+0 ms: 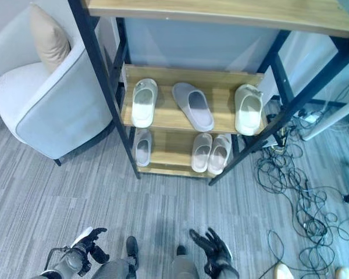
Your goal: Arrange the slippers neatly on the shoe rack.
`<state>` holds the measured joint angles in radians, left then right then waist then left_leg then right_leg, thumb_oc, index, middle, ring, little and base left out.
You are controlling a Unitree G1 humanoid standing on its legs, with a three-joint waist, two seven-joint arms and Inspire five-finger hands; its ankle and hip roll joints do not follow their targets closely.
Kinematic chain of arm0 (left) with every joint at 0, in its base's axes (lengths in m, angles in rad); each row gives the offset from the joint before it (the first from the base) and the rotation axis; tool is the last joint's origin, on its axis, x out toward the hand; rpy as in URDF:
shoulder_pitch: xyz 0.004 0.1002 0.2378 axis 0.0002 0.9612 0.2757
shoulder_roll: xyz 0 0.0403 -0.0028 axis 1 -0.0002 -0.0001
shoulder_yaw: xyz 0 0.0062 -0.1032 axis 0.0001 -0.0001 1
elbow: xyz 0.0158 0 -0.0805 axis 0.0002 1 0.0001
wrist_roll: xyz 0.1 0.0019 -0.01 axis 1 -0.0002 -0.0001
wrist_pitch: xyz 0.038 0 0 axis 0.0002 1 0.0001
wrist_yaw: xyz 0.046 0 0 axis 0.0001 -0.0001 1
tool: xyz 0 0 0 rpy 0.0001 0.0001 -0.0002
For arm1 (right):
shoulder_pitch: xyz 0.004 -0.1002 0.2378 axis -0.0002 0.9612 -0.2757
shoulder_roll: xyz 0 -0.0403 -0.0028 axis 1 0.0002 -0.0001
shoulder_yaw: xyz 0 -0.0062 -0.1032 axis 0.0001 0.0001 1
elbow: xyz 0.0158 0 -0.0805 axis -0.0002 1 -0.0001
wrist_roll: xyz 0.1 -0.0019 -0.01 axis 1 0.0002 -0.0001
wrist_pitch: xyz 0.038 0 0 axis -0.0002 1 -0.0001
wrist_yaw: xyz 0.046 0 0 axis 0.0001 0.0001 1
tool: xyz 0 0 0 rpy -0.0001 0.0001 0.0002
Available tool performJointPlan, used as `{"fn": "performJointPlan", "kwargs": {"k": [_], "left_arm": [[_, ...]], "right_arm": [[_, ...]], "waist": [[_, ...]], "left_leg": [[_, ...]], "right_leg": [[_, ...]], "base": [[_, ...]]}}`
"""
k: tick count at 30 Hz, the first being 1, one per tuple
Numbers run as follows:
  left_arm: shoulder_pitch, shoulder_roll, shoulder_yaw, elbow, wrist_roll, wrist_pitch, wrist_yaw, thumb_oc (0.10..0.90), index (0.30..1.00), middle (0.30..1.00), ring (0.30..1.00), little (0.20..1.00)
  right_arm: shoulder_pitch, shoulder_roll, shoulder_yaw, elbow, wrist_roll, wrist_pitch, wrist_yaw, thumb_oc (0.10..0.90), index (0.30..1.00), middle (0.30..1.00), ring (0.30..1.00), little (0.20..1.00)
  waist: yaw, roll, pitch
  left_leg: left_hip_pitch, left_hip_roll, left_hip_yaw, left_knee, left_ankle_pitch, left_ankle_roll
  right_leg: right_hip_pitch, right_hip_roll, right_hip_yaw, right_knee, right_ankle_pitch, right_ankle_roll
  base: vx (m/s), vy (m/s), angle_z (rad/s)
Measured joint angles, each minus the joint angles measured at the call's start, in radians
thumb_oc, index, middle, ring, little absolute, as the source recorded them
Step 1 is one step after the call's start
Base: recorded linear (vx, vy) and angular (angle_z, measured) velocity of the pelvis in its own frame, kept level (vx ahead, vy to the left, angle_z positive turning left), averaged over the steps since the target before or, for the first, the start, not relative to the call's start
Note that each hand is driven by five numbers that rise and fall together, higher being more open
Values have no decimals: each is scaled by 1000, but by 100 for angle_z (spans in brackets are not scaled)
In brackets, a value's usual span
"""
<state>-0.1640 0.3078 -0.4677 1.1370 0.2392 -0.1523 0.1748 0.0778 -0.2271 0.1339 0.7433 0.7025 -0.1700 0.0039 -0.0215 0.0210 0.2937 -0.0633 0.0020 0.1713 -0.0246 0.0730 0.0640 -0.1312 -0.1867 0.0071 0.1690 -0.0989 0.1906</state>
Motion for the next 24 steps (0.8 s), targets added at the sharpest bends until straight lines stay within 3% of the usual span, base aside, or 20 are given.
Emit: {"fn": "performJointPlan", "kwargs": {"k": [3, 4, 6, 9, 11, 13, 17, 19, 24], "left_arm": [[-1, -10, -1, 33, 17, -3, 8, 800, 900, 900, 900, 900], [4, -11, 3, 39, 17, -4, 6, 800, 900, 900, 900, 900], [25, -26, 20, 38, 14, -3, 6, 800, 900, 900, 900, 900], [53, -45, 90, 47, -17, -9, 3, 800, 900, 900, 900, 900], [53, -45, 97, 53, -22, -10, -4, 800, 900, 900, 900, 900], [58, -40, 98, 53, -22, -9, -10, 800, 900, 900, 900, 900], [70, -46, 98, 36, -23, -10, -15, 800, 900, 900, 900, 900], [71, -52, 97, 32, -23, -12, -16, 800, 900, 900, 900, 900], [86, -45, 99, 45, -22, -17, -34, 800, 900, 900, 900, 900]], "right_arm": [[-7, 0, 62, -98, -13, -4, 16, 800, 900, 900, 900, 900], [7, 1, 78, -137, -17, -6, 20, 800, 900, 900, 900, 900], [12, 1, 105, -149, -33, -12, 53, 800, 900, 900, 900, 900], [0, -40, 141, -209, -36, -4, 59, 800, 900, 900, 900, 900], [35, -145, 224, -360, -35, 10, 77, 800, 900, 900, 900, 900], [37, -224, 237, -512, -38, 8, 121, 800, 900, 900, 900, 900], [18, -293, 212, -742, -13, -8, 179, 800, 900, 900, 900, 900], [12, -369, 204, -854, -4, -2, 197, 800, 900, 900, 900, 900], [26, -460, 87, -1052, 6, -37, 253, 800, 900, 900, 900, 900]], "waist": [[6, -9, 10], [10, -23, 11], [15, -38, 11], [49, -33, 8], [57, -35, 3], [66, -45, -20], [62, -52, -57], [62, -55, -68], [60, -79, -118]], "left_leg": [[-5, -13, -34, -17, 10, -16], [-9, -24, -52, -17, 14, -22], [-18, -20, -85, -16, 27, -46], [-22, 15, -102, -17, 34, -75], [-13, 27, -121, -25, 34, -91], [-11, 44, -127, -27, 38, -101], [-3, 49, -134, -34, 38, -107], [3, 47, -142, -37, 38, -107], [10, 48, -150, -53, 39, -114]], "right_leg": [[4, -16, 29, -128, 60, 13], [14, -27, 24, -148, 78, 0], [18, -11, 18, -150, 176, -37], [46, 22, -7, -199, 197, -54], [80, 40, -30, -239, 211, -65], [90, 53, -39, -248, 213, -68], [107, 61, -56, -260, 214, -70], [115, 60, -59, -260, 213, -69], [116, 57, -61, -260, 209, -73]], "base": [[33, -68, 31], [9, -48, 78], [4, -63, 53], [51, -88, 12], [61, -49, 25], [72, -52, 9], [70, -44, 6], [51, -23, 10], [63, -4, 3]]}}
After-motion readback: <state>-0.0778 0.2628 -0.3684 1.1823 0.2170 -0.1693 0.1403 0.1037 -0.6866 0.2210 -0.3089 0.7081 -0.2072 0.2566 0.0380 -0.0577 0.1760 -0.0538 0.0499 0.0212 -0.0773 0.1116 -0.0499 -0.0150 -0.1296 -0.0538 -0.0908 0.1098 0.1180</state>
